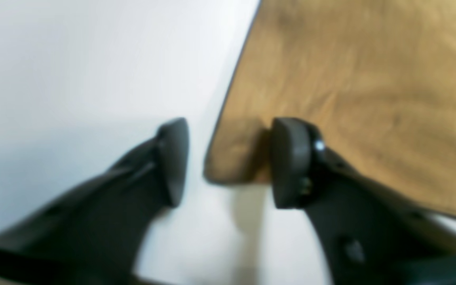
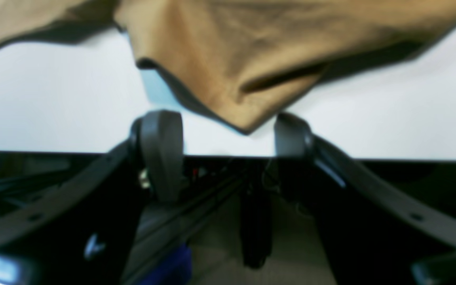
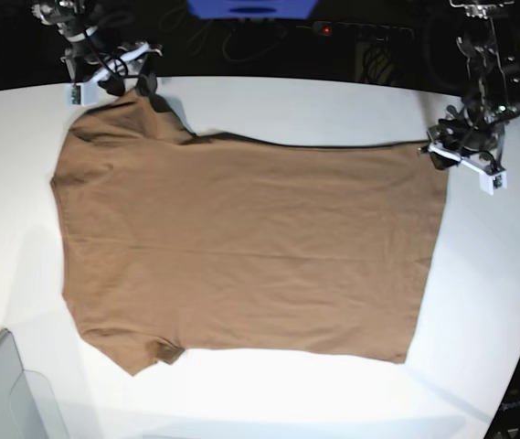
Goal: Layout the t-shirt on the table in an organized manner, then fold the t-shirt properly
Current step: 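Pull the shoulder edge with the left gripper away from the right gripper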
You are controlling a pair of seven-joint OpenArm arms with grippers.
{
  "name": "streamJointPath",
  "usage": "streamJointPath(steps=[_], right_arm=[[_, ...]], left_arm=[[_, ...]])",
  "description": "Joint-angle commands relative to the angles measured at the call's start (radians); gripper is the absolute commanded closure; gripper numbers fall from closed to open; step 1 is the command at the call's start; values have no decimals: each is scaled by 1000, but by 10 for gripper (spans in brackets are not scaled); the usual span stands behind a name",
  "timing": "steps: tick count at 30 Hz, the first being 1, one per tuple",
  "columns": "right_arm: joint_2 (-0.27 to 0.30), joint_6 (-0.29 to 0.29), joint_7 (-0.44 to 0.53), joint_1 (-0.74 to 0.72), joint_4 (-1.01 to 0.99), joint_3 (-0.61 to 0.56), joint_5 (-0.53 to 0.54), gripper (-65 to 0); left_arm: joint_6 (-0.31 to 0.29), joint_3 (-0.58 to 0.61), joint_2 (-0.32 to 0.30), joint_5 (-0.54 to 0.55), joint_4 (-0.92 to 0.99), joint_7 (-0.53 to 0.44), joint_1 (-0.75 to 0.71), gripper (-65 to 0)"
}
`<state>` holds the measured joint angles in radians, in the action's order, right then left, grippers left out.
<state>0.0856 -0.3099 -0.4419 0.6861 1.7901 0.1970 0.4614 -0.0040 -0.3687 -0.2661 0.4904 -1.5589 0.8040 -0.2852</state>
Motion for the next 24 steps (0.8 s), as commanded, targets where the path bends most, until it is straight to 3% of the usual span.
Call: streamJointPath(steps=[1,12,15,18,21,24], right_arm=[[6,-1,-7,5,0,3,1,-377],[6,-1,-7,1,-19,-1,1,-377],[6,-1,-8,-27,-43,-3,1,-375],[6,-1,-7,-35,-68,-3,1,-373],[6,-1,-7,-35,-72,-4,1,-306],[6,-1,-7,-36,-72,-4,1,-159]], left_arm=[[-3,9,4,20,19,85,-18,-228],[-3,9,8,27,22,85,-18,-211],[-3,9,9,29,22,85,-18,-126],[-3,9,11,29,24,85,-18,0],[-3,9,11,29,24,85,-18,-6],[-3,6,11,29,21,85,-18,0]])
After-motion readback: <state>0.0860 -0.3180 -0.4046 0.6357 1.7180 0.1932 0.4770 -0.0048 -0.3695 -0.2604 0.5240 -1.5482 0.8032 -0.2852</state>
